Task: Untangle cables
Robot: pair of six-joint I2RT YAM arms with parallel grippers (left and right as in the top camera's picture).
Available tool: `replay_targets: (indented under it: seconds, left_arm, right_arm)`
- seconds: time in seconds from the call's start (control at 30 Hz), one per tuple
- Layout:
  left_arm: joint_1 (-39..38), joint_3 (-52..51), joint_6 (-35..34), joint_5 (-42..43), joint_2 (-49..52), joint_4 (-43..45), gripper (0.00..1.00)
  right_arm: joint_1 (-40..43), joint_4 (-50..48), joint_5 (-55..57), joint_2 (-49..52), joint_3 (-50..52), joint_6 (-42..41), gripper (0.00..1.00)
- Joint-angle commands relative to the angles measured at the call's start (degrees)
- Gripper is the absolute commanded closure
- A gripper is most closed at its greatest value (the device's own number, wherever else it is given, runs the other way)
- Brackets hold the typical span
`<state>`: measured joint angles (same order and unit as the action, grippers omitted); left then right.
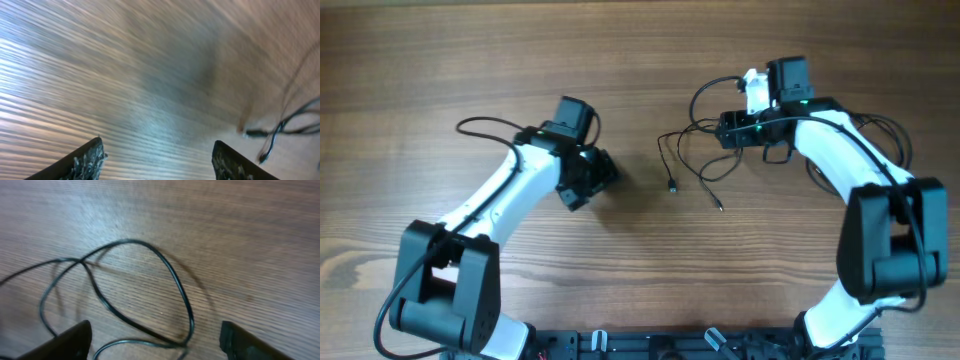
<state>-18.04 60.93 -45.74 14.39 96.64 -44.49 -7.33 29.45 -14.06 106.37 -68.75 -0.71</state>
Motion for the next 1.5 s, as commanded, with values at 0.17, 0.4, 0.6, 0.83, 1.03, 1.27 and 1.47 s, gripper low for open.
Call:
replay_targets:
  seconds: [0.17, 0.4, 0.6, 0.83, 1.03, 1.27, 1.47]
  left_arm:
    - [3.43, 0.04, 0.35, -0.96, -0.83, -0.39, 0.21]
    - [3.43, 0.04, 2.34, 4.7, -0.83, 2.03, 0.12]
    - [4.22, 0.04, 3.54, 6.99, -0.83, 7.91, 0.12]
    - [5.79, 0.04, 3.58, 3.76, -0.83, 6.43, 0.13]
    - [5.79, 0.04, 3.56, -2.49, -0.83, 2.14, 0.13]
    - [5.79, 0.04, 3.56, -2.49, -0.83, 1.99, 0.14]
    - [5.79, 0.04, 3.56, -2.49, -0.83, 1.38, 0.14]
  right_arm:
    - [-3.13, -1.77, -12.74, 4.33, -0.15, -16.26, 0.96]
    - [-3.13, -8.33, -45.13, 4.2, -0.35, -25.2, 0.96]
    - [-4.26, 2.95, -48.24, 4.2, -0.24, -21.55, 0.96]
    - [-9.55, 18.12, -17.31, 1.29, -1.79, -17.86, 0.95]
    - [-10.27, 29.14, 1.4, -13.27, -21.24, -10.4, 0.95]
    - [-10.27, 15.37, -0.87, -25.27, -29.14, 1.88, 0.96]
    - [-10.25, 15.3, 14.93, -25.05, -29.14, 3.5, 0.96]
